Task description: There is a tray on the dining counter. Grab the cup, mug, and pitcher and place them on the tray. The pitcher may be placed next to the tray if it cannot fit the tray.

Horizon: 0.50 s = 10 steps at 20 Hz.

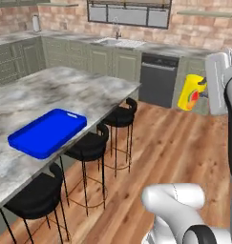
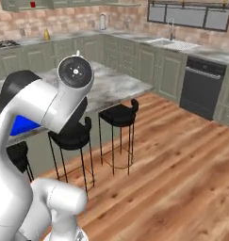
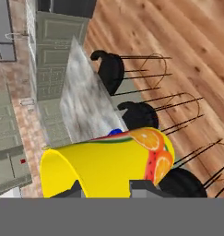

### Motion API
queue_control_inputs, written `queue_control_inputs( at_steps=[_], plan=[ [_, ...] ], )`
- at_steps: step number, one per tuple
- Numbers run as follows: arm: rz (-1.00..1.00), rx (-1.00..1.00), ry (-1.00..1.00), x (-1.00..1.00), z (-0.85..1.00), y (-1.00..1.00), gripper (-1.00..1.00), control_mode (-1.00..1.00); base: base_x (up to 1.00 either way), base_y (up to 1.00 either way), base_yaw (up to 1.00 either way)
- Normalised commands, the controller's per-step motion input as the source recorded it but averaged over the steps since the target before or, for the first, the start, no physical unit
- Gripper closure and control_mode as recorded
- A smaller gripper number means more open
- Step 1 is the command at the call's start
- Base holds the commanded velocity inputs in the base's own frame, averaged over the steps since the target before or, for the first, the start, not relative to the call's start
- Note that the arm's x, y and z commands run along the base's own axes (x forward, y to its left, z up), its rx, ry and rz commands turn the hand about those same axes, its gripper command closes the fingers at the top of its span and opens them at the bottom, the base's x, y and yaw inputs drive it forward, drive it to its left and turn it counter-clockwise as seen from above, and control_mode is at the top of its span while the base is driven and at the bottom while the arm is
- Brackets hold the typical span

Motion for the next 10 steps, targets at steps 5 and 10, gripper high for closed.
queue_control_inputs(
  at_steps=[5, 10],
  plan=[
    [0.0, 0.0, 0.0, 0.0, 0.0, 0.0, 1.0, 1.0, 0.37, -0.34, 0.74],
    [0.0, 0.0, 0.0, 0.0, 0.0, 0.0, 1.0, 1.0, 0.63, -0.45, 0.61]
  ],
)
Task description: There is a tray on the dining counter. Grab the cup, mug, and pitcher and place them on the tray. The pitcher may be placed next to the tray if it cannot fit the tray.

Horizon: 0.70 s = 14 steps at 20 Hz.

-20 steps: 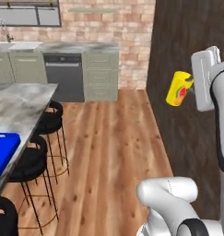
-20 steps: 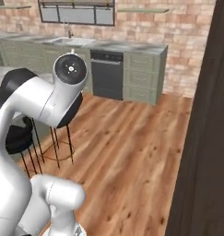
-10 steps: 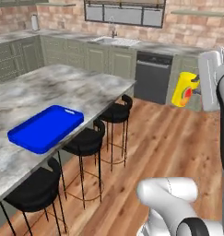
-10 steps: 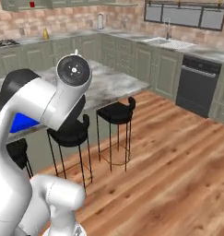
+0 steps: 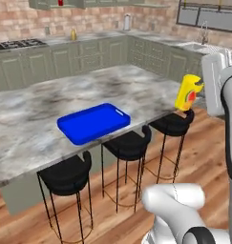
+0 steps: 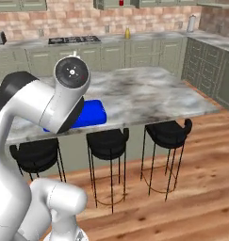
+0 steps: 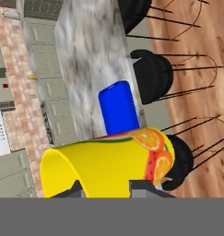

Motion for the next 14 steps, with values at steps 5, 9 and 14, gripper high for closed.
queue_control_inputs(
  at_steps=[5, 9, 14],
  plan=[
    [0.0, 0.0, 0.0, 0.0, 0.0, 0.0, 1.0, 1.0, 0.49, -0.67, 0.42],
    [0.0, 0.0, 0.0, 0.0, 0.0, 0.0, 1.0, 1.0, 0.36, -0.44, 0.26],
    [0.0, 0.0, 0.0, 0.0, 0.0, 0.0, 1.0, 1.0, 0.58, 0.05, 0.2]
  ],
)
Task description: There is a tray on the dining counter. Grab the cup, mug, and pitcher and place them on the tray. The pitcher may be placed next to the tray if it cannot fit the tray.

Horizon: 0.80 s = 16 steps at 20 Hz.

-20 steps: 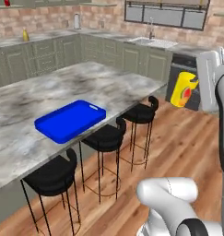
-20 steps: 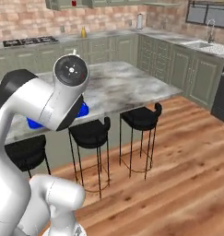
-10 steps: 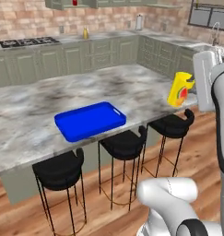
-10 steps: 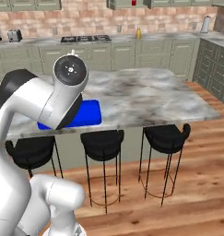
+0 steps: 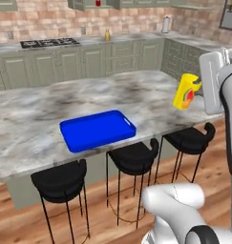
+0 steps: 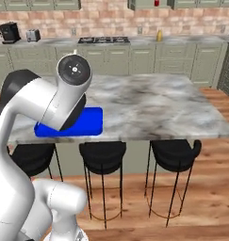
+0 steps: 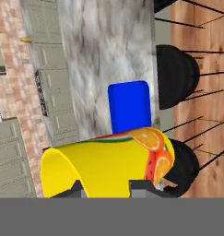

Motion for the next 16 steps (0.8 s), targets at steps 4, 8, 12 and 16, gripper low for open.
queue_control_inputs(
  at_steps=[4, 8, 12, 16],
  plan=[
    [0.0, 0.0, 0.0, 0.0, 0.0, 0.0, 1.0, 1.0, 0.38, 0.24, 0.31],
    [0.0, 0.0, 0.0, 0.0, 0.0, 0.0, 1.0, 1.0, 0.38, 0.08, 0.37],
    [0.0, 0.0, 0.0, 0.0, 0.0, 0.0, 1.0, 1.0, 0.43, 0.21, 0.38],
    [0.0, 0.0, 0.0, 0.0, 0.0, 0.0, 1.0, 1.0, 0.64, 0.22, 0.18]
  ],
)
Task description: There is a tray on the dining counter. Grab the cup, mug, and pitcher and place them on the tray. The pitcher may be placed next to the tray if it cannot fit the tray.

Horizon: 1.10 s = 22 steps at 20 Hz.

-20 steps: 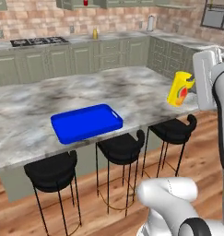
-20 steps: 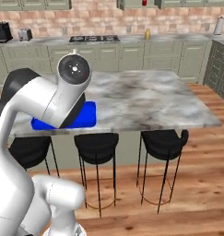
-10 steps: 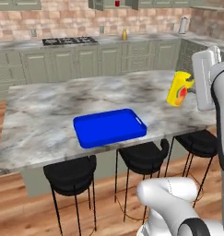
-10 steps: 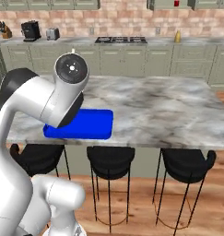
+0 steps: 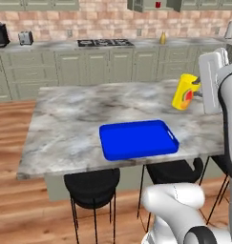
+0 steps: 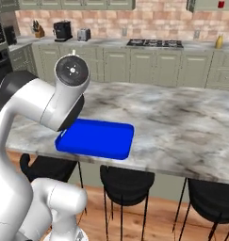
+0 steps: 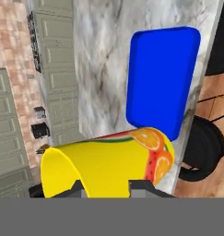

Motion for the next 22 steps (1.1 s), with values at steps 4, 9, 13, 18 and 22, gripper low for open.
queue_control_inputs(
  at_steps=[4, 9, 13, 18, 22],
  plan=[
    [0.0, 0.0, 0.0, 0.0, 0.0, 0.0, 1.0, 1.0, 0.63, 0.15, 0.01],
    [0.0, 0.0, 0.0, 0.0, 0.0, 0.0, 1.0, 1.0, 0.48, 0.2, -0.05],
    [0.0, 0.0, 0.0, 0.0, 0.0, 0.0, 1.0, 1.0, 0.55, 0.18, -0.05],
    [0.0, 0.0, 0.0, 0.0, 0.0, 0.0, 1.0, 1.0, 0.47, 0.06, -0.01],
    [0.02, 0.0, 0.07, 0.2, -0.12, 0.0, 1.0, -1.0, 0.1, 0.0, 0.0]
  ],
)
